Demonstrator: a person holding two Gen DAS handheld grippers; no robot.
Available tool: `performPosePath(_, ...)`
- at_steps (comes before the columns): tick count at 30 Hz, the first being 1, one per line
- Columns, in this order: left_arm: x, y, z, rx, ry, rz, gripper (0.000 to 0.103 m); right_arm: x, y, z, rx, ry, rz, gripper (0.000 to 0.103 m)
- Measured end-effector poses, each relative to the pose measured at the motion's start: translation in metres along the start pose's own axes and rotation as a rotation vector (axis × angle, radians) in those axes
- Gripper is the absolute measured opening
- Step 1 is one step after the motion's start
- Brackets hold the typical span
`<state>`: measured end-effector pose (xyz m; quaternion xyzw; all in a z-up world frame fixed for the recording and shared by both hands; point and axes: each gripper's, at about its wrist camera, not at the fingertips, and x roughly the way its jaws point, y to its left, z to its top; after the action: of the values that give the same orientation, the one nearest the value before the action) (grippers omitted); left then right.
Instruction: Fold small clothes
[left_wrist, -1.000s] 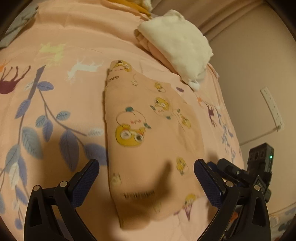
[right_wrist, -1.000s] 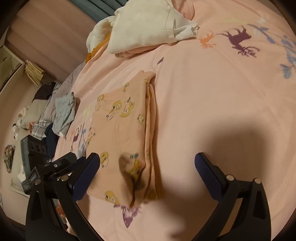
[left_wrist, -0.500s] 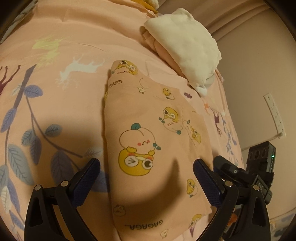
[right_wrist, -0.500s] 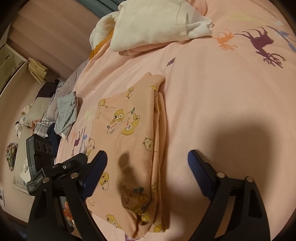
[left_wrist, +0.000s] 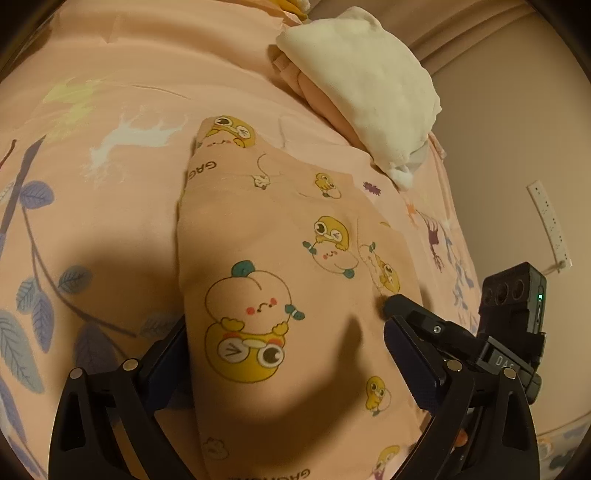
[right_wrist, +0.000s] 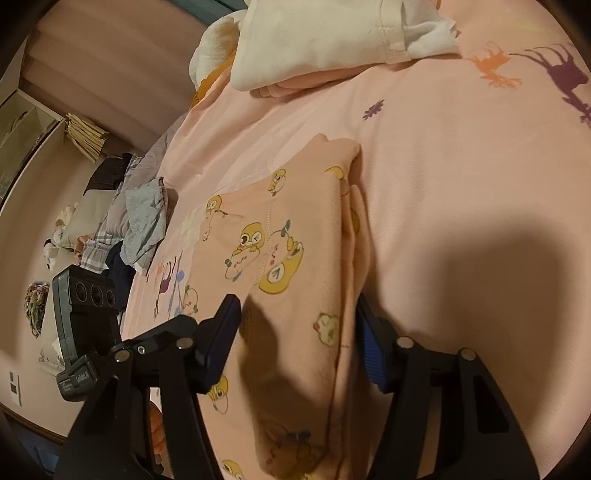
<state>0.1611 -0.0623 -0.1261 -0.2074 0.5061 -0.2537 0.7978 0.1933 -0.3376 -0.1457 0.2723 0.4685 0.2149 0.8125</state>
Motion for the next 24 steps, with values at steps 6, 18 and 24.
performPosePath(6,0.003,-0.002,0.002,0.012,0.002,0.016,0.094,0.007,0.003,0.001,-0.001,0.005,0.001,0.048)
performPosePath(18,0.004,-0.006,0.001,0.040,0.002,0.119,0.067,0.011,0.023,-0.003,-0.094,-0.021,-0.104,0.030)
performPosePath(24,-0.002,-0.004,0.001,0.028,-0.011,0.144,0.050,0.004,0.038,-0.008,-0.142,-0.059,-0.118,0.024)
